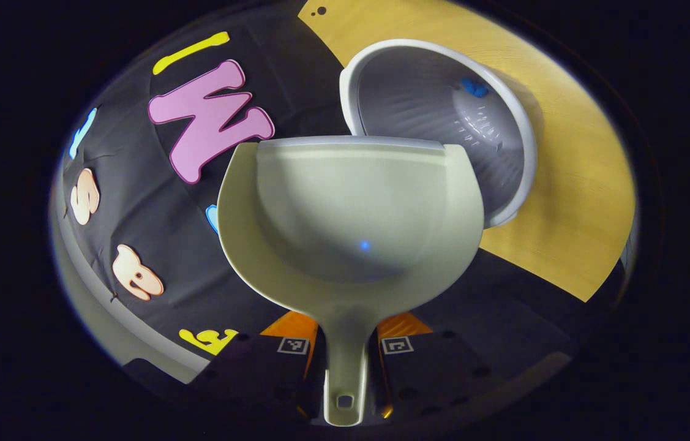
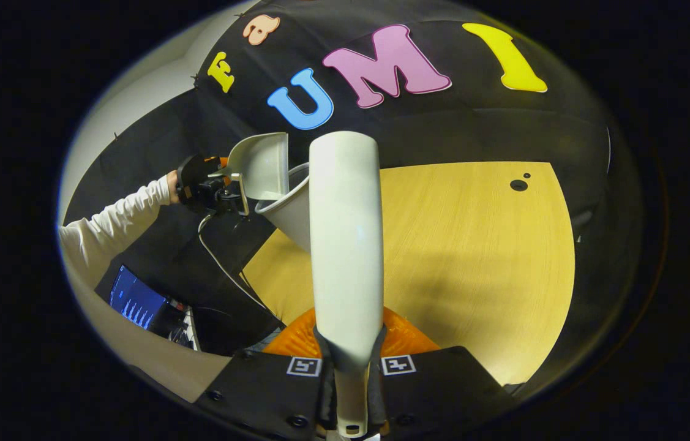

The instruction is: Pick up the small broom and dustpan from the desktop, sweep the trash into the dustpan with the broom, and then empty the trash into the garbage bin.

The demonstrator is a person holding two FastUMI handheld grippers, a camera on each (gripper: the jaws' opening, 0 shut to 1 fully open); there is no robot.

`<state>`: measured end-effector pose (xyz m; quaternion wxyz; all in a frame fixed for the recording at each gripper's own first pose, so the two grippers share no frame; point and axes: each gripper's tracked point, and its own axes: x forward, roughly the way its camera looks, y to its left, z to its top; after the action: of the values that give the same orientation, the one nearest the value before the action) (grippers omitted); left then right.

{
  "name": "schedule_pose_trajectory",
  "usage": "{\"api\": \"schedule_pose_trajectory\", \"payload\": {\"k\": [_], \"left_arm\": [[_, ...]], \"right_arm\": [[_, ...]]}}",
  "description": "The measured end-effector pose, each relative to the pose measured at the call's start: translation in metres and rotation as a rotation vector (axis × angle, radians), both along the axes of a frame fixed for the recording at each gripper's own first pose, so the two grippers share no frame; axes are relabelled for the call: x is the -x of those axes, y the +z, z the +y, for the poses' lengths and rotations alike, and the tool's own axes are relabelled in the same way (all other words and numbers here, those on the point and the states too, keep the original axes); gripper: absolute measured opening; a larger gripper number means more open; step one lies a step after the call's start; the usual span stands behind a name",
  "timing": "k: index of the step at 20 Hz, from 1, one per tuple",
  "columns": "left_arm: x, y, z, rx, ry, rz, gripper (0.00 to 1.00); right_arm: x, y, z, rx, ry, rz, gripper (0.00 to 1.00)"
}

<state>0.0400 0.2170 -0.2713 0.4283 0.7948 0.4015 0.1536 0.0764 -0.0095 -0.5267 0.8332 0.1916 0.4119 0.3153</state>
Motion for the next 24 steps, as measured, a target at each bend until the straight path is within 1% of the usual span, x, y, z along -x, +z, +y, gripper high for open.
{"api": "schedule_pose_trajectory", "payload": {"k": [1,4,9,11,13,15,17,20,22,23,24], "left_arm": [[0.0,-0.002,-0.001,0.03,0.004,-0.033,0.27],[-0.005,-0.008,-0.008,0.083,-0.033,-0.127,0.27],[-0.002,-0.033,-0.018,0.304,-0.013,-0.3,0.27],[0.002,-0.047,-0.027,0.416,0.017,-0.386,0.27],[0.003,-0.072,-0.04,0.578,0.065,-0.484,0.26],[-0.001,-0.093,-0.063,0.738,0.103,-0.553,0.27],[-0.012,-0.103,-0.086,0.866,0.105,-0.587,0.26],[-0.019,-0.112,-0.114,0.971,0.095,-0.608,0.27],[-0.015,-0.133,-0.147,1.106,0.145,-0.606,0.26],[-0.012,-0.147,-0.167,1.204,0.189,-0.606,0.24],[-0.009,-0.157,-0.182,1.276,0.222,-0.606,0.26]], "right_arm": [[0.0,-0.001,0.001,0.006,0.002,0.011,0.21],[-0.003,0.006,0.014,0.002,0.022,0.014,0.21],[-0.019,0.029,0.032,-0.001,0.047,-0.025,0.21],[-0.028,0.04,0.036,-0.012,0.032,-0.04,0.21],[-0.039,0.047,0.037,-0.019,-0.001,-0.04,0.21],[-0.049,0.055,0.035,-0.01,-0.033,-0.048,0.21],[-0.059,0.06,0.031,0.028,-0.055,-0.07,0.21],[-0.071,0.065,0.025,0.08,-0.084,-0.095,0.21],[-0.076,0.067,0.018,0.119,-0.112,-0.111,0.21],[-0.081,0.066,0.013,0.147,-0.132,-0.116,0.21],[-0.087,0.064,0.01,0.16,-0.147,-0.116,0.21]]}}
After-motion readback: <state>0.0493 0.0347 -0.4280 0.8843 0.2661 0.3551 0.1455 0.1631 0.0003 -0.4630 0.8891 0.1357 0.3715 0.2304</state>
